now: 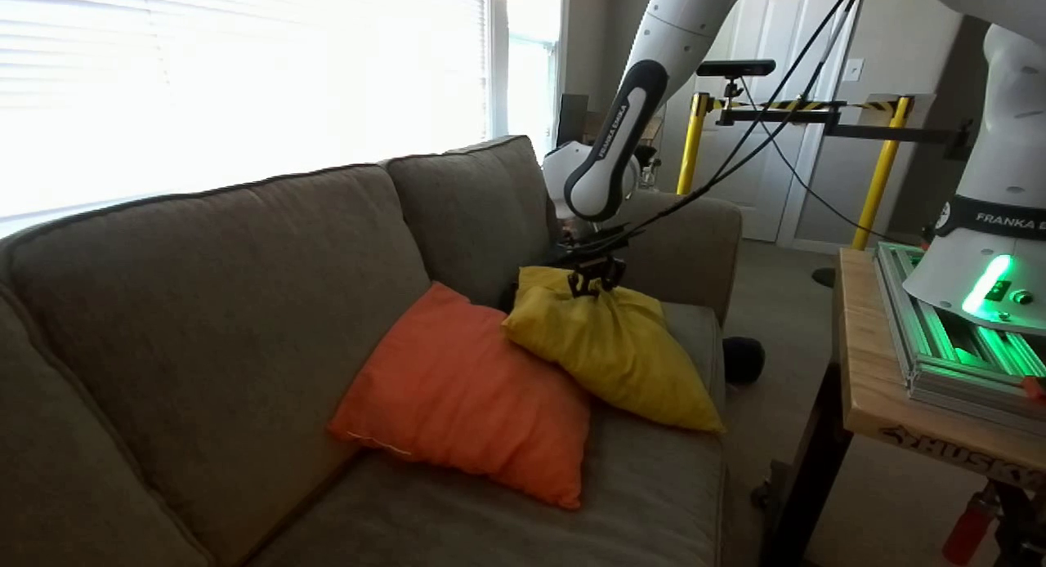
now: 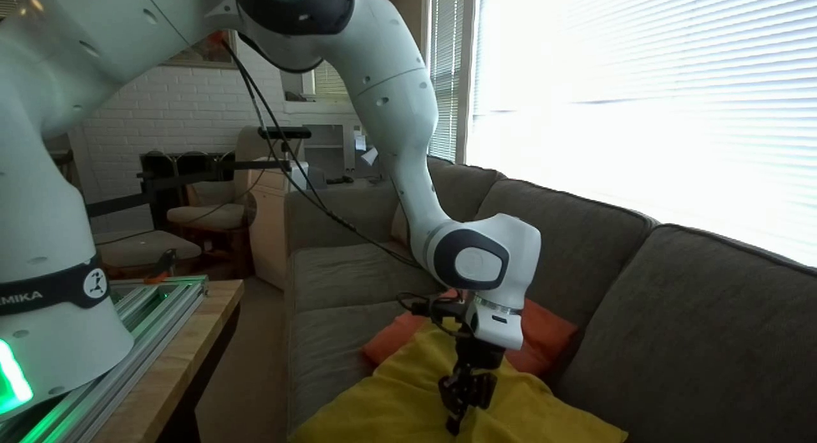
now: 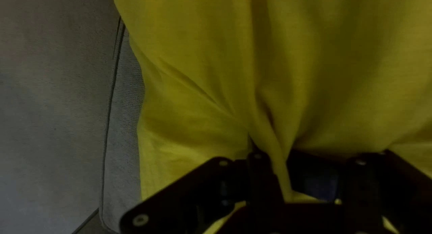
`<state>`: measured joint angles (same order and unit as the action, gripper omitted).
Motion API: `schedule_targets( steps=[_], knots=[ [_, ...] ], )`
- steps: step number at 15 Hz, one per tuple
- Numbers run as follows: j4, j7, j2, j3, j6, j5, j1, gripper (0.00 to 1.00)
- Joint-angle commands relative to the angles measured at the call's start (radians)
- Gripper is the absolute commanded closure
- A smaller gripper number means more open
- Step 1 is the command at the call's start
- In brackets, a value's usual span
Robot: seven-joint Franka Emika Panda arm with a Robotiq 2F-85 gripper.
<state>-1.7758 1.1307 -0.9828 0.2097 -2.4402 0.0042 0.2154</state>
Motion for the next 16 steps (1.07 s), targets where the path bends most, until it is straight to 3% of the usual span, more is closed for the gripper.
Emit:
schedule_targets(
  steps=[1,4,8,13,16],
  knots=[
    [-0.152,0.071,0.131,0.039,-0.072,-0.012,0.043,0.99],
    [-0.262,0.179,0.229,0.124,-0.136,-0.053,0.108,0.99],
    [-0.397,0.403,0.362,0.313,-0.156,-0.193,0.259,0.99],
    [-0.475,0.761,0.503,0.54,-0.062,-0.493,0.456,0.99],
    [-0.465,0.972,0.594,0.624,0.084,-0.682,0.526,0.99]
  ],
)
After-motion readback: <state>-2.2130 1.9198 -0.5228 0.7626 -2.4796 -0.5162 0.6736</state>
